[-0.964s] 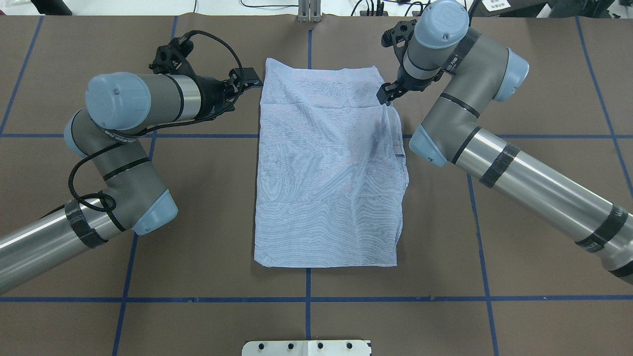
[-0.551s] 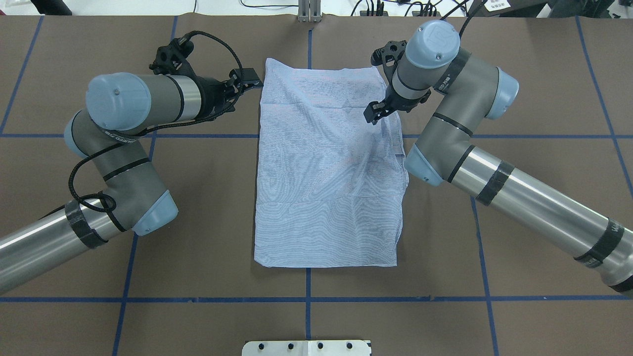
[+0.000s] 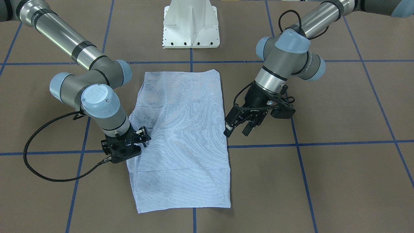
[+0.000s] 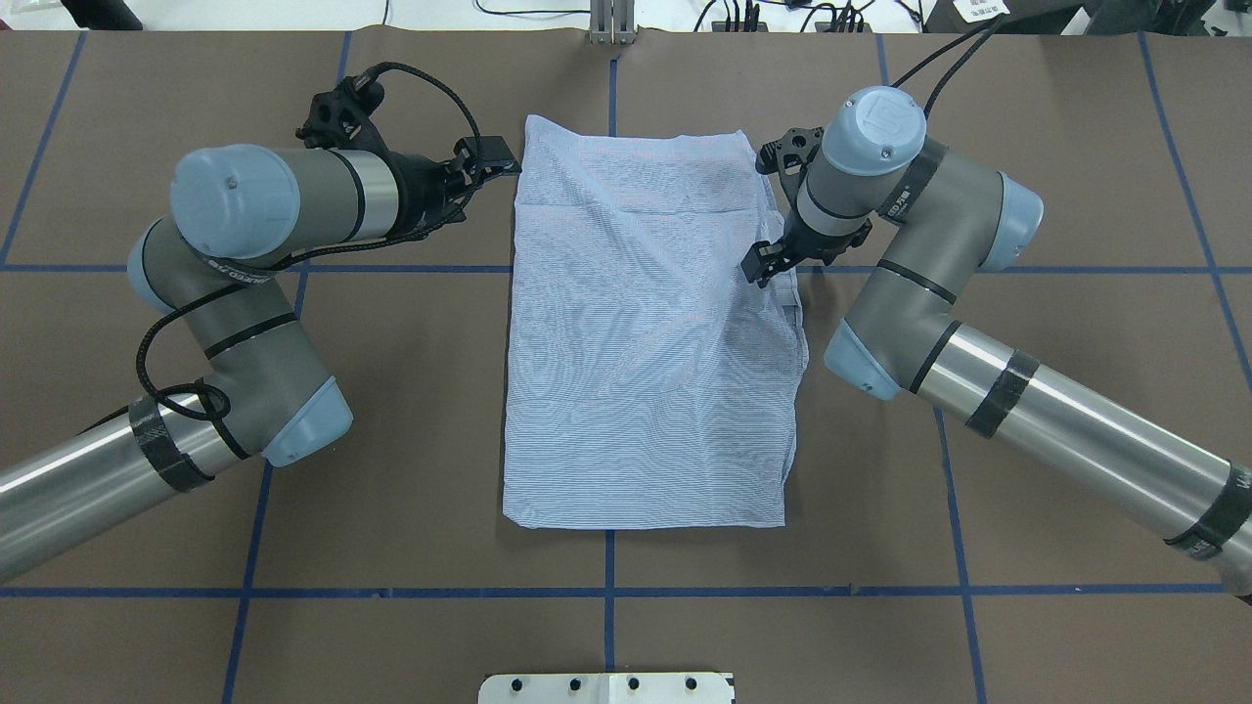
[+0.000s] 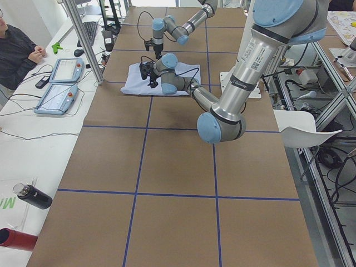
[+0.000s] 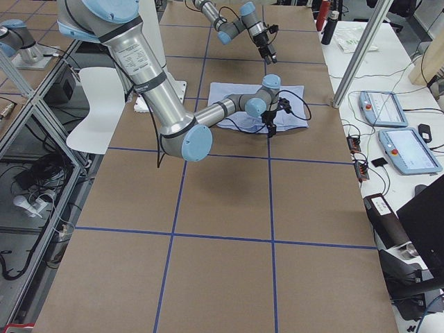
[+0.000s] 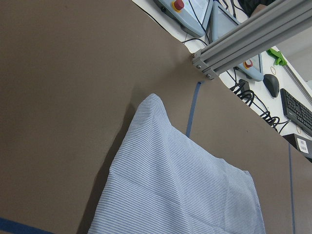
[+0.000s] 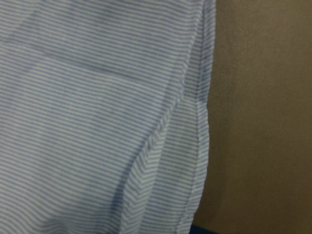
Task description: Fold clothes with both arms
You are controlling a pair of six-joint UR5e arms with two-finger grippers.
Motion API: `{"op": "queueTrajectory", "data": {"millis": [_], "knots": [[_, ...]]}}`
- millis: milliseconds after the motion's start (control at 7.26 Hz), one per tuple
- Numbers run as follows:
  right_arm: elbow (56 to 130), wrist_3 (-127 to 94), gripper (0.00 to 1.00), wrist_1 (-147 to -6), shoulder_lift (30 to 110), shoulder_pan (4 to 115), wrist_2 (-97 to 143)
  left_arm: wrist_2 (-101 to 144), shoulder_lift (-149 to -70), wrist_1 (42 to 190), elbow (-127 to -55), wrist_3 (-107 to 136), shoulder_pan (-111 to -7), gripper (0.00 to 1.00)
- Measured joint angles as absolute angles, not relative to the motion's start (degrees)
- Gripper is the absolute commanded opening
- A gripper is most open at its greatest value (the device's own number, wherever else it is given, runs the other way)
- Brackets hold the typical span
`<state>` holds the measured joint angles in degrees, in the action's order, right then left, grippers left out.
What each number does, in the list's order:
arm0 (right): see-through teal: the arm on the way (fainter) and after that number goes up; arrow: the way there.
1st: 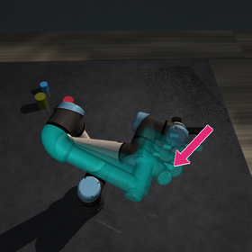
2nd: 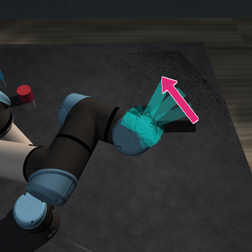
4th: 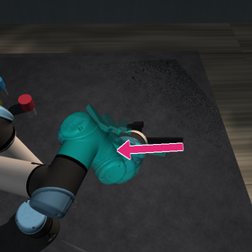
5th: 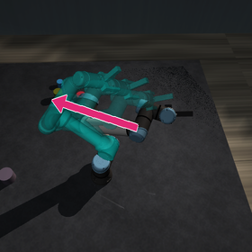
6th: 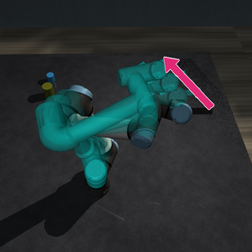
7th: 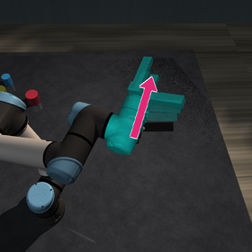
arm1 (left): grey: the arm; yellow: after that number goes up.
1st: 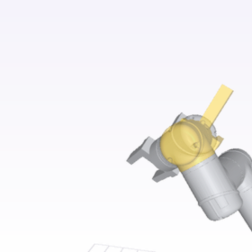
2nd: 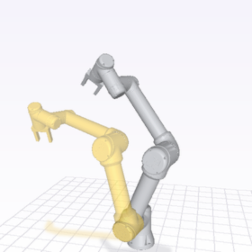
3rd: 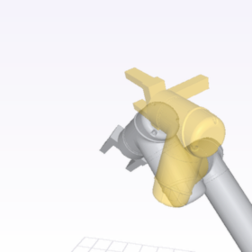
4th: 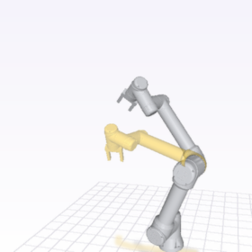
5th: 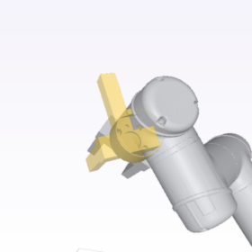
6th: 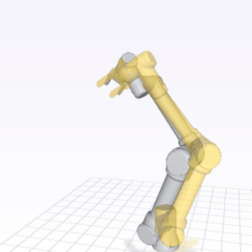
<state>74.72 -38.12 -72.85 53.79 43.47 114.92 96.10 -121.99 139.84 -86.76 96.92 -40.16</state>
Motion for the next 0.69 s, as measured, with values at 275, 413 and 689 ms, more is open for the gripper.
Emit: {"op": "queueTrajectory", "data": {"millis": [275, 413, 689], "knots": [[75.0, -38.0, 1.0, -73.1, 54.5, 44.4, 116.1, 96.1, -122.0, 139.8, -86.8, 96.9, -40.0, 1.0], [75.0, -37.9, 1.0, -73.6, 54.6, 45.2, 116.6, 96.1, -122.0, 139.8, -86.7, 97.0, -40.0, 1.0], [75.1, -37.5, 1.0, -74.5, 54.7, 46.1, 117.2, 96.1, -122.0, 139.8, -86.6, 97.1, -39.9, 1.0]]}}
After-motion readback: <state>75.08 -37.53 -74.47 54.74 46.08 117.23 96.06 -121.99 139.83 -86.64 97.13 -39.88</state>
